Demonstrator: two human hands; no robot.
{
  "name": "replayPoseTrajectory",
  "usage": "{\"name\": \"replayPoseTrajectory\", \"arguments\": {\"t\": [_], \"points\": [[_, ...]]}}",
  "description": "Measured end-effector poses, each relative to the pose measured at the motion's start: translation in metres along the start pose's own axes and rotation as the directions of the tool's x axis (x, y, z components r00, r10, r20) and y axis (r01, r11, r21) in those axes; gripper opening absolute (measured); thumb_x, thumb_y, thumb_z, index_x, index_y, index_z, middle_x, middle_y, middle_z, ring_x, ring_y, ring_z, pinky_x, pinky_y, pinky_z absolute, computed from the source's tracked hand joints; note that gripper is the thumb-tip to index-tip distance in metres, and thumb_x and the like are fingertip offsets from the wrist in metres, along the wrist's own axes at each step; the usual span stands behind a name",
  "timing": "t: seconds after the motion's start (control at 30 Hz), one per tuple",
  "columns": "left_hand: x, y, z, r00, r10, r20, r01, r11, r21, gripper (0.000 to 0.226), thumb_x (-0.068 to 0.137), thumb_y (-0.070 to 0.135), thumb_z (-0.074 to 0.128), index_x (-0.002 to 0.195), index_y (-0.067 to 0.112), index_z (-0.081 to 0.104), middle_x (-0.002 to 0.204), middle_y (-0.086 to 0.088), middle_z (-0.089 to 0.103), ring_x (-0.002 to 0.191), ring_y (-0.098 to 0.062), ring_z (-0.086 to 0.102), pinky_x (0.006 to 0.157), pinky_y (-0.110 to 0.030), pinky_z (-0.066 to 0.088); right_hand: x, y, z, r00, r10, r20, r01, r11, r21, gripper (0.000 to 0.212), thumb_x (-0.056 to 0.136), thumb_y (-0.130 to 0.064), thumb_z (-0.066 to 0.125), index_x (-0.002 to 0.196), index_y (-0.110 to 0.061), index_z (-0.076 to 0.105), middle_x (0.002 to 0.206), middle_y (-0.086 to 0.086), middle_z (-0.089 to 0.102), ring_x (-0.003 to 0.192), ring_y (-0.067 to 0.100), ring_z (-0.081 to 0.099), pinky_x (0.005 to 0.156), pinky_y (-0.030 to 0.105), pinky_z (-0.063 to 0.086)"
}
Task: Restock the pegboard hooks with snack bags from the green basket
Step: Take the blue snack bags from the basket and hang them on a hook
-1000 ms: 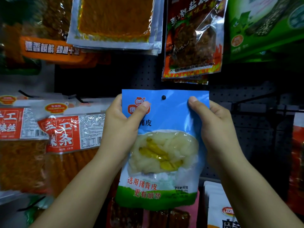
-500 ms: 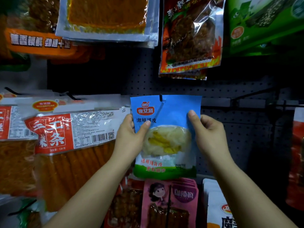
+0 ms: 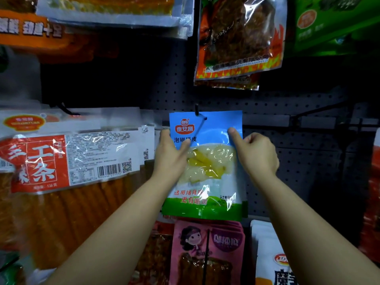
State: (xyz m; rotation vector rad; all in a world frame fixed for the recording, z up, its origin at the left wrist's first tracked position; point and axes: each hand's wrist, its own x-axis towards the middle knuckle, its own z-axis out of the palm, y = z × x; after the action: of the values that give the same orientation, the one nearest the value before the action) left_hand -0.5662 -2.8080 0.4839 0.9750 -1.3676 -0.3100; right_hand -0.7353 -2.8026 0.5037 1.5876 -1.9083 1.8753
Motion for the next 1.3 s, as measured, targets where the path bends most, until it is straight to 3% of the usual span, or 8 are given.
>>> {"name": "replayPoseTrajectory", "arguments": {"t": [0.13,0.23,0.33,0.57,0.67,0.9,1.03,1.3], "points": [[-0.024,-0.013,-0.001,1.0,-0.025,-0.001,0.024,0.994,-0.102,0.038,0.091,0.04,0.054,0.124,0.028,0.041,0.129,0.005,0.048,0.111,-0.009,0.052,0.089,-0.026,0.046,-0.024,0.025,0.003,0.991,-0.074,0.115,0.023,0.921,0.389,0.032,0.082,-0.054,0.063,0.079,-0.026,0.047,0.074,-0.009,0.053,0.065,0.006,0.049,0.057,0.025,0.038],[-0.047,-0.026,-0.003,0.997,-0.046,0.054,0.05,0.997,-0.067,0.058,0.088,0.045,0.055,0.139,0.031,0.032,0.135,0.015,0.03,0.109,0.003,0.046,0.076,-0.003,0.041,-0.052,0.046,0.005,0.979,-0.121,0.163,0.021,0.857,0.515,0.028,0.085,-0.043,0.064,0.107,-0.033,0.049,0.101,-0.015,0.057,0.087,-0.007,0.056,0.07,0.006,0.043],[-0.063,-0.036,-0.005,0.981,-0.151,0.124,0.171,0.97,-0.175,0.065,0.086,0.046,0.056,0.144,0.034,0.027,0.139,0.009,0.044,0.113,-0.01,0.058,0.086,-0.029,0.055,-0.082,0.055,0.012,0.945,-0.228,0.234,0.062,0.828,0.557,0.037,0.092,-0.03,0.058,0.123,-0.043,0.044,0.119,-0.024,0.056,0.104,-0.016,0.053,0.081,0.001,0.041],[-0.062,-0.039,-0.018,0.983,-0.164,0.083,0.177,0.966,-0.191,0.048,0.086,0.044,0.06,0.129,0.041,0.041,0.122,0.013,0.06,0.099,-0.008,0.065,0.082,-0.034,0.055,-0.103,0.059,0.033,0.932,-0.149,0.33,-0.049,0.851,0.523,0.054,0.097,-0.041,0.043,0.148,-0.03,0.027,0.141,-0.013,0.049,0.128,0.003,0.046,0.1,0.017,0.038],[-0.07,-0.042,-0.017,0.99,-0.127,0.055,0.133,0.983,-0.126,0.055,0.085,0.037,0.065,0.133,0.035,0.039,0.124,0.008,0.059,0.108,-0.01,0.061,0.089,-0.034,0.052,-0.109,0.066,0.037,0.921,-0.14,0.364,-0.076,0.852,0.518,0.05,0.1,-0.031,0.04,0.148,-0.031,0.025,0.14,-0.015,0.047,0.124,-0.004,0.044,0.086,-0.004,0.033],[-0.109,-0.063,-0.012,0.97,-0.228,0.087,0.237,0.964,-0.12,0.055,0.089,0.027,0.061,0.139,0.024,0.038,0.131,-0.002,0.054,0.118,-0.017,0.053,0.103,-0.04,0.043,-0.13,0.084,0.033,0.96,-0.046,0.278,-0.117,0.831,0.544,0.037,0.097,-0.025,0.052,0.132,-0.033,0.043,0.115,-0.021,0.059,0.101,-0.016,0.056,0.081,0.005,0.045],[-0.14,-0.076,-0.019,0.936,-0.3,0.182,0.34,0.903,-0.262,0.035,0.091,0.011,0.057,0.121,0.025,0.048,0.11,0.008,0.061,0.099,-0.003,0.06,0.079,-0.013,0.046,-0.153,0.096,0.02,0.948,0.098,0.302,-0.249,0.821,0.514,0.038,0.092,-0.016,0.059,0.127,-0.022,0.047,0.082,-0.008,0.06,0.077,0.01,0.06,0.08,0.032,0.049],[-0.247,-0.109,-0.041,0.856,-0.418,0.303,0.471,0.873,-0.128,0.02,0.09,0.007,0.057,0.084,0.026,0.059,0.08,0.001,0.063,0.071,-0.009,0.057,0.065,-0.019,0.048,-0.244,0.131,-0.053,0.93,0.152,0.333,-0.294,0.851,0.434,0.014,0.094,-0.012,0.057,0.09,-0.023,0.065,0.067,-0.007,0.067,0.057,0.001,0.056,0.058,0.014,0.045]]}}
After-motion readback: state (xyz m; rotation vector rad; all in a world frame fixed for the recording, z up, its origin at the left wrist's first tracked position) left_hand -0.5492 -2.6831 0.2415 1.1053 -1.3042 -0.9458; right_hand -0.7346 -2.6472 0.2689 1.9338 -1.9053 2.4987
